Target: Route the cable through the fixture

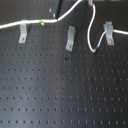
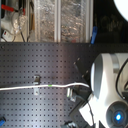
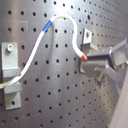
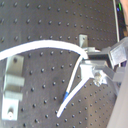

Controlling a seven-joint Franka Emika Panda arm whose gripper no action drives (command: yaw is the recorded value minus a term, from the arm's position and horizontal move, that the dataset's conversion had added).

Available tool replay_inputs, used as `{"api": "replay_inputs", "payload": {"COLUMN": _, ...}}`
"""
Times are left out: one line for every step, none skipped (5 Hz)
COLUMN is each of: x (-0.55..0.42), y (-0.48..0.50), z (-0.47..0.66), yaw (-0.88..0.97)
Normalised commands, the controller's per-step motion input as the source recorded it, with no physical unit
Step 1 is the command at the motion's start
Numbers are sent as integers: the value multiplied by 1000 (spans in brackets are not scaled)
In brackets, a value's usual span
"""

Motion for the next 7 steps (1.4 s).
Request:
{"api": "replay_inputs", "payload": {"x": 80, "y": 80, "z": 215, "yaw": -963}}
{"api": "replay_inputs", "payload": {"x": -11, "y": 13, "z": 291, "yaw": -1000}}
{"api": "replay_inputs", "payload": {"x": -16, "y": 17, "z": 293, "yaw": -1000}}
{"api": "replay_inputs", "payload": {"x": -305, "y": 285, "z": 201, "yaw": -566}}
{"api": "replay_inputs", "payload": {"x": -433, "y": 523, "z": 25, "yaw": 0}}
{"api": "replay_inputs", "payload": {"x": -338, "y": 446, "z": -11, "yaw": 49}}
{"api": "replay_inputs", "payload": {"x": -30, "y": -6, "z": 39, "yaw": -17}}
